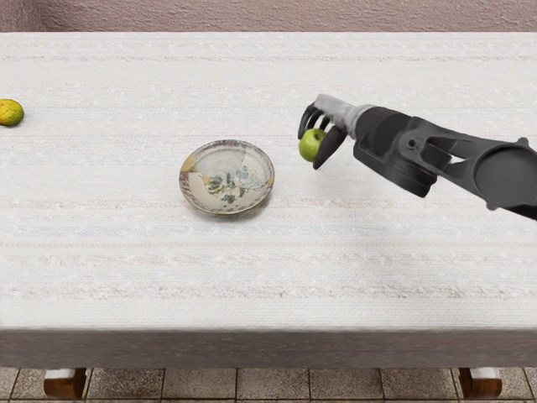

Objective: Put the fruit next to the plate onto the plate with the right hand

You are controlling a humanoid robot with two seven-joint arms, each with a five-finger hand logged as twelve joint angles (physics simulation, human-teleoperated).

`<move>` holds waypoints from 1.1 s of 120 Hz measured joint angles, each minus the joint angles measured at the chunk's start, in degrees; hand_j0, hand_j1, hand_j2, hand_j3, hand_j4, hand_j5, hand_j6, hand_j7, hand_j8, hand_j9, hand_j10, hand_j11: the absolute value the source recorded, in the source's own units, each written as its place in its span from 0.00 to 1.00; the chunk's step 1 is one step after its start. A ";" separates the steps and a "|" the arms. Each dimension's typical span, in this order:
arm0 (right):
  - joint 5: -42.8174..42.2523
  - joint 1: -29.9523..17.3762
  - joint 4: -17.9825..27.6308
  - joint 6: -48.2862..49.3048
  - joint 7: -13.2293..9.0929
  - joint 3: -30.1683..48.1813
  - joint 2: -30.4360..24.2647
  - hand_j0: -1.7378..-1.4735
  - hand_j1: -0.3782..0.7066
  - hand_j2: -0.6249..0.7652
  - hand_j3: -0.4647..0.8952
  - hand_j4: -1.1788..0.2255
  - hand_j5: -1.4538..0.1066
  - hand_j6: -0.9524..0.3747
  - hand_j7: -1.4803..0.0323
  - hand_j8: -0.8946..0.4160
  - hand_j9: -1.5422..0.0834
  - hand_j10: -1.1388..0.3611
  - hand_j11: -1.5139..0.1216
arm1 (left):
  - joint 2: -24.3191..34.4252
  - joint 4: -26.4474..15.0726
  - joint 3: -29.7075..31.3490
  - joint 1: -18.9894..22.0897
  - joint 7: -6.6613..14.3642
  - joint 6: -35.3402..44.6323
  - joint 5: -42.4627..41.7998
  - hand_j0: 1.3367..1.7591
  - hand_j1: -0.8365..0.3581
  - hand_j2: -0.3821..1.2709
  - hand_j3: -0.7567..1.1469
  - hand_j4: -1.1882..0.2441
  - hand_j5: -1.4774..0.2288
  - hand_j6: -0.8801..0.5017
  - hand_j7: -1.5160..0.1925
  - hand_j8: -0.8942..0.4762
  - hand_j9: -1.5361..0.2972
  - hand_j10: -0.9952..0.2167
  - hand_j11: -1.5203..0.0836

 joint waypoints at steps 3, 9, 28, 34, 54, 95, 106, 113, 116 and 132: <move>0.11 0.08 0.18 0.66 -0.01 0.87 0.31 0.33 0.56 0.64 0.34 0.31 0.19 0.41 0.26 0.38 0.24 0.26 0.22 | 0.00 0.00 0.00 0.00 0.00 0.00 0.00 0.76 0.75 0.26 0.40 0.66 0.68 0.46 0.70 0.47 0.66 0.62 0.75; 0.24 0.20 0.42 1.75 -0.02 2.35 1.16 0.33 0.57 0.65 0.34 0.32 0.19 0.42 0.26 0.38 0.23 0.26 0.22 | 0.00 0.00 0.00 0.00 0.00 0.00 -0.01 0.76 0.75 0.26 0.40 0.66 0.68 0.46 0.70 0.47 0.66 0.62 0.75; 0.40 0.58 -0.05 3.16 -0.04 5.06 5.46 0.33 0.59 0.67 0.34 0.33 0.18 0.43 0.26 0.39 0.23 0.27 0.22 | 0.00 0.00 0.00 0.00 0.00 0.00 -0.01 0.76 0.75 0.26 0.40 0.66 0.68 0.46 0.70 0.47 0.66 0.62 0.75; 0.34 0.79 -0.90 3.33 -0.04 5.24 7.25 0.33 0.60 0.69 0.34 0.34 0.18 0.43 0.26 0.40 0.23 0.28 0.22 | 0.00 0.00 0.00 0.01 0.00 0.00 -0.01 0.76 0.75 0.26 0.40 0.66 0.68 0.46 0.70 0.47 0.66 0.62 0.75; -0.26 2.59 -6.88 3.92 -0.03 3.31 14.69 0.33 0.64 0.74 0.34 0.36 0.17 0.45 0.26 0.42 0.23 0.29 0.21 | 0.00 0.00 0.00 0.02 0.00 0.00 0.00 0.76 0.75 0.26 0.40 0.66 0.68 0.46 0.70 0.47 0.66 0.62 0.75; -0.54 5.88 -19.76 3.95 1.60 -3.68 19.92 0.32 0.61 0.70 0.34 0.34 0.18 0.43 0.26 0.40 0.24 0.27 0.22 | 0.00 0.00 0.00 0.00 0.00 0.00 0.00 0.76 0.75 0.26 0.40 0.66 0.68 0.46 0.70 0.47 0.66 0.62 0.75; -0.74 6.07 -20.61 3.89 1.89 -3.98 20.05 0.32 0.58 0.67 0.34 0.32 0.19 0.41 0.26 0.38 0.25 0.26 0.23 | 0.00 0.00 0.01 0.00 0.00 0.00 0.00 0.76 0.75 0.26 0.40 0.66 0.68 0.46 0.70 0.47 0.66 0.62 0.75; -0.82 6.25 -20.86 3.90 1.97 -4.07 20.08 0.33 0.57 0.66 0.34 0.31 0.20 0.40 0.27 0.37 0.25 0.25 0.23 | 0.00 0.00 0.01 0.00 0.00 0.00 0.00 0.76 0.75 0.26 0.40 0.66 0.68 0.46 0.70 0.47 0.66 0.62 0.75; -0.82 6.33 -20.92 3.92 2.03 -4.09 20.09 0.33 0.57 0.66 0.34 0.31 0.20 0.40 0.27 0.37 0.25 0.25 0.24 | 0.00 0.00 0.01 0.00 0.00 0.00 0.00 0.76 0.75 0.26 0.40 0.66 0.68 0.46 0.70 0.47 0.66 0.62 0.75; -0.82 7.01 -20.94 4.00 2.54 -4.22 20.13 0.33 0.55 0.64 0.34 0.29 0.22 0.39 0.27 0.35 0.26 0.23 0.25 | 0.00 0.00 0.01 0.00 0.00 0.00 0.00 0.76 0.75 0.26 0.40 0.66 0.68 0.46 0.70 0.47 0.66 0.62 0.75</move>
